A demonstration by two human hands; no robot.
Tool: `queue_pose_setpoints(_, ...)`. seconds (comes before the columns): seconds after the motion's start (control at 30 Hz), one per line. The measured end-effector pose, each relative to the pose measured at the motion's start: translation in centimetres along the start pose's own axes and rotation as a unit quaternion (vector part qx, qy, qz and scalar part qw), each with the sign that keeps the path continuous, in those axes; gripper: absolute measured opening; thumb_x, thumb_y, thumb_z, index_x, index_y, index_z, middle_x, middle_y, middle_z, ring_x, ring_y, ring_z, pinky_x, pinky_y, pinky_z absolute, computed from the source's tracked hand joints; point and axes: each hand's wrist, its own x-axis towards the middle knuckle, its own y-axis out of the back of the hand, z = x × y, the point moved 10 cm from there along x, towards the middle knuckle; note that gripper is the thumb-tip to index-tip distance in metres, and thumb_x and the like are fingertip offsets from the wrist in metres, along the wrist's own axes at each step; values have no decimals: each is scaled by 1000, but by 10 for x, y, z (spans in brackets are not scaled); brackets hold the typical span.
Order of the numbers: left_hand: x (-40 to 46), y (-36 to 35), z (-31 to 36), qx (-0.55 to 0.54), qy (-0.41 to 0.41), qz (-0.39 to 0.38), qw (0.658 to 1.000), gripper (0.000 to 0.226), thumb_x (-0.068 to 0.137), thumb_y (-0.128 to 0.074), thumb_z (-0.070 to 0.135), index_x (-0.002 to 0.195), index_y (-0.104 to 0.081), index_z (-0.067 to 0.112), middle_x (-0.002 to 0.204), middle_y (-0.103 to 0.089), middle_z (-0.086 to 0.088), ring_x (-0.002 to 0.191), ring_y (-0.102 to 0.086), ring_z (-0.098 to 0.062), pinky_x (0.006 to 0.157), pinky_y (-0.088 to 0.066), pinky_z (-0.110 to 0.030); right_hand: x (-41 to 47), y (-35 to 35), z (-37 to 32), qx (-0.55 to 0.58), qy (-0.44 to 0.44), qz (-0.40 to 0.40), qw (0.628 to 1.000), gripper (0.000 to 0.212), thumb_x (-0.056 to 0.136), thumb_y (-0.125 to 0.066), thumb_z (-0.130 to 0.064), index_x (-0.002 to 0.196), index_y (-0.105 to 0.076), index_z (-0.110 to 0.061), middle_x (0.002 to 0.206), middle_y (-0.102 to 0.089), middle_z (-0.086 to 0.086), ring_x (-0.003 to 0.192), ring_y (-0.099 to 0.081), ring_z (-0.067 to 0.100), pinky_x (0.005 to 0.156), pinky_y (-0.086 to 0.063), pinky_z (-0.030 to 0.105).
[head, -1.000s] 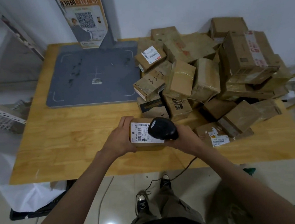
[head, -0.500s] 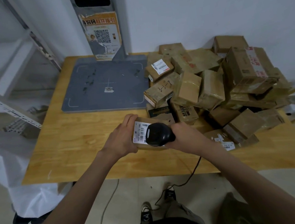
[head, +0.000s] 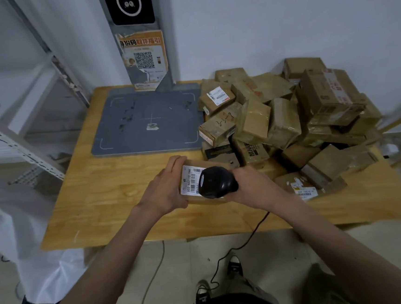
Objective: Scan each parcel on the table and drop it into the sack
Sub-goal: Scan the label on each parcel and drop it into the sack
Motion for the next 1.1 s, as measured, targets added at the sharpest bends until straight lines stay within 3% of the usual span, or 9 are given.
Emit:
queue_pose_setpoints(0.1,-8,3,2,-24,-6,5,1000,118,50,-92,24,145,-23,25,142,-26,13,99,-53,-16,70,-53,-30,-10,-1,8,76,-36,28,996,12,86,-73,-22,83,-61,-21,77,-64,-5,74,-64,11,63,-47,25)
queue_pose_setpoints(0.3,-26,-5,20,-90,-32,-18,995,116,52,-93,30,146,-24,25,137,-28,14,102,-48,-8,75,-40,-22,-57,-1,42,310,-136,133,931,10,89,-73,-18,89,-65,-25,79,-67,-7,73,-62,2,61,-44,16)
queue_pose_setpoints(0.47,-32,-27,61,-127,-78,-52,987,116,53,-94,34,146,-24,25,134,-28,16,101,-44,-4,78,-40,-24,-107,-29,78,434,-218,157,860,17,88,-75,-27,104,-69,-22,100,-72,2,95,-65,15,87,-52,34)
queue_pose_setpoints(0.53,-34,-39,83,-131,-100,-71,984,116,55,-94,32,146,-24,25,135,-26,14,103,-47,-7,79,-45,-25,-131,-37,93,459,-245,181,835,28,88,-76,-28,114,-68,-22,103,-71,2,98,-65,17,89,-52,36)
queue_pose_setpoints(0.6,-33,-53,105,-140,-111,-90,980,118,55,-94,32,149,-22,26,137,-23,12,107,-49,-10,87,-51,-30,-158,-42,109,473,-261,211,815,21,89,-74,-24,109,-69,-23,99,-71,2,94,-64,17,84,-52,34)
queue_pose_setpoints(0.77,-35,-103,168,-190,-113,-167,961,124,61,-93,32,156,-14,21,141,-28,3,117,-45,-11,101,-44,-30,-241,-56,155,505,-329,302,739,17,90,-73,-22,106,-68,-22,95,-70,0,89,-66,18,73,-54,29)
queue_pose_setpoints(0.9,-44,-150,233,-190,-149,-202,949,100,62,-93,27,144,-37,17,133,-37,5,117,-51,-10,105,-46,-30,-310,-72,192,508,-379,362,684,15,86,-74,-25,94,-66,-34,101,-72,0,98,-69,22,91,-58,47)
queue_pose_setpoints(1.0,-53,-188,282,-172,-178,-227,942,90,62,-90,26,139,-44,19,128,-44,5,111,-56,-15,96,-52,-40,-365,-85,215,514,-417,392,639,18,89,-72,-18,91,-64,-34,98,-72,-2,96,-69,18,92,-57,43)
queue_pose_setpoints(1.1,-68,-222,333,-164,-195,-249,934,80,66,-87,22,136,-49,19,126,-51,3,103,-59,-17,85,-57,-38,-419,-105,240,527,-450,410,593,11,89,-72,-20,96,-68,-28,97,-74,2,95,-71,19,91,-59,44)
